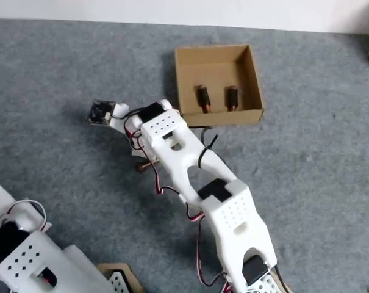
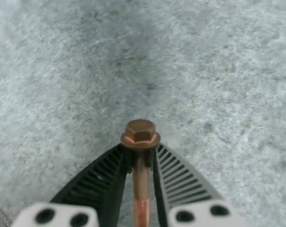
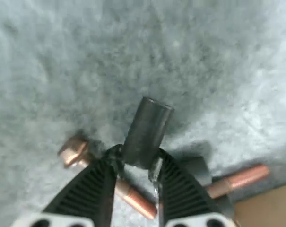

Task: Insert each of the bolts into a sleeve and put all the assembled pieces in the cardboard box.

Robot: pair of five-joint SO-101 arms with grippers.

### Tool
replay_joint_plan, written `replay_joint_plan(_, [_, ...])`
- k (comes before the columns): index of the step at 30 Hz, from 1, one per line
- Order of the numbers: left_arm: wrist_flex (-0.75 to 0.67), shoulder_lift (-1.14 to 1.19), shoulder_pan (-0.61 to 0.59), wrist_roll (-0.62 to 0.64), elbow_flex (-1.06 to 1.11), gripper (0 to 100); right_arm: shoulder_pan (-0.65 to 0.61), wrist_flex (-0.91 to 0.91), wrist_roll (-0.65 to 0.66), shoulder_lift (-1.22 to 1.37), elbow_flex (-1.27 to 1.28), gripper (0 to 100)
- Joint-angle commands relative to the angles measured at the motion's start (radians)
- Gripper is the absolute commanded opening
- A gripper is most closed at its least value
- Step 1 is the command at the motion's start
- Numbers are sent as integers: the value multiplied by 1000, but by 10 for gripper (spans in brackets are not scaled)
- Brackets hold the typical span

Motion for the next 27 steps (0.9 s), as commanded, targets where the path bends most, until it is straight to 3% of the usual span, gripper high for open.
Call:
replay_joint_plan(1, [-8, -16, 54, -11, -4, 6, -22, 8, -15, -151, -16, 5])
replay_joint_plan(19, [-6, -15, 266, -11, -5, 6, 59, 248, -103, -394, -15, 5])
replay_joint_plan(27, [52, -12, 476, -11, -10, 6, 113, 315, -206, -432, -7, 5])
